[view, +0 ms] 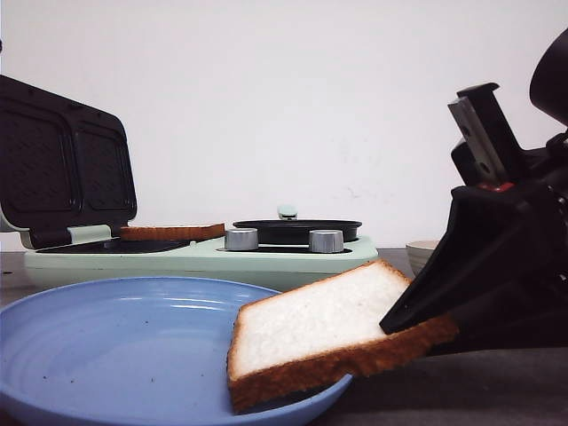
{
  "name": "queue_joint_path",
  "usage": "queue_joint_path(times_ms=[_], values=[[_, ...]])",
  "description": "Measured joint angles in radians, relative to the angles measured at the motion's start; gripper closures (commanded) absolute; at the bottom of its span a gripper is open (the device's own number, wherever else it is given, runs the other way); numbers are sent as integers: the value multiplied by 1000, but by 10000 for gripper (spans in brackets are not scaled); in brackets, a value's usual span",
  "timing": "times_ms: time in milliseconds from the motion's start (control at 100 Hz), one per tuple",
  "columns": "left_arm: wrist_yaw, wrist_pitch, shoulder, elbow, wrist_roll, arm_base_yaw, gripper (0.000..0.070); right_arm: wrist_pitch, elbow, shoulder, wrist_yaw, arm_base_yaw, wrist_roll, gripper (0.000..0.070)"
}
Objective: Make breakfast with bread and shrimp
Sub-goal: 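Grasp the remaining bread slice edge on the plate with the right gripper, then lift the bread slice with the right gripper over the sandwich maker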
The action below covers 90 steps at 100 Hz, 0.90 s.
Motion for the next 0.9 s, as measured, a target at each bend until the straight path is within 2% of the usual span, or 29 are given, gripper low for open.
queue_joint_path(times_ms=[170,410,640,900], values=[[0,0,0,0,0,0,202,98,0,-8,-24,0,53,700],[-7,0,0,0,0,0,202,267,4,-82,-38,0,202,700],[-36,0,0,0,0,0,202,248,128,-84,34,19,268,700],[-36,1,0,0,0,0,202,121,388,57,58,72,228,700]])
